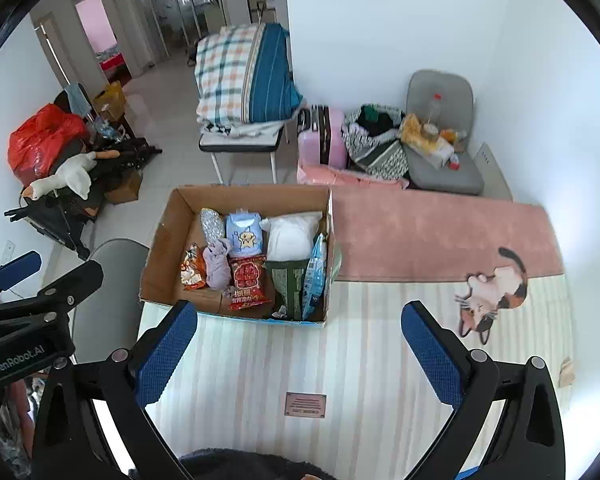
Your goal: Organize soft objects
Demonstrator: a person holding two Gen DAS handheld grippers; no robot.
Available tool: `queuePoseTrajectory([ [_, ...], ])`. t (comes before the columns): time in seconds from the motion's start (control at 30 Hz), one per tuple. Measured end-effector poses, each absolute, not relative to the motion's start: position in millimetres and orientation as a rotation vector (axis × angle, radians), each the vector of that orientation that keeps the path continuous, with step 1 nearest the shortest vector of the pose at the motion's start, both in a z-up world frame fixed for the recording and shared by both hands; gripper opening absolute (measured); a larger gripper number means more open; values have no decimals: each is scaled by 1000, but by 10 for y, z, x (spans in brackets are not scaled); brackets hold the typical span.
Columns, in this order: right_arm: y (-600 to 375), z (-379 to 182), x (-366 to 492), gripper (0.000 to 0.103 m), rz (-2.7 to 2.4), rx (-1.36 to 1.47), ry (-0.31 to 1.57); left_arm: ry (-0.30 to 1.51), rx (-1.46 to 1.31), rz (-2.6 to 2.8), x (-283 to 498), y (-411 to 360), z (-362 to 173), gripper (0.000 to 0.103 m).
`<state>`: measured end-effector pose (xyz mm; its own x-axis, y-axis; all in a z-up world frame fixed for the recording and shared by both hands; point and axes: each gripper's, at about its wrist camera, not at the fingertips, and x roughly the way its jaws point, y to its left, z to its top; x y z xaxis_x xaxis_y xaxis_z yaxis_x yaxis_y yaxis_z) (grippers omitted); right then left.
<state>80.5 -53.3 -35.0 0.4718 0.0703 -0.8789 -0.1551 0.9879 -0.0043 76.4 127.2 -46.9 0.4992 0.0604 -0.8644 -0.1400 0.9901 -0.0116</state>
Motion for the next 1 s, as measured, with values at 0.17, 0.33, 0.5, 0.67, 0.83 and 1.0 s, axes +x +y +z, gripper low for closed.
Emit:
queuePoseTrajectory([
  [0.17,-586,-42,538,103,112,-106,1004,1021,-89,124,556,1254,-309,102],
  [0.33,-635,208,326,103,103,-117,961,986,-90,131,374,1250,-146,102],
  [0.5,-686,333,242,103,98,-118,950,964,-99,144,296,1269,-63,102],
  [0.67,-679,350,240,103,85,-126,933,964,-93,150,289,1260,-68,102],
  [0.83,-657,248,332,103,59,-134,957,991,-102,153,342,1277,-166,102],
  [1.0,-657,153,372,103,53,-142,973,1028,-106,149,384,1287,-293,102],
])
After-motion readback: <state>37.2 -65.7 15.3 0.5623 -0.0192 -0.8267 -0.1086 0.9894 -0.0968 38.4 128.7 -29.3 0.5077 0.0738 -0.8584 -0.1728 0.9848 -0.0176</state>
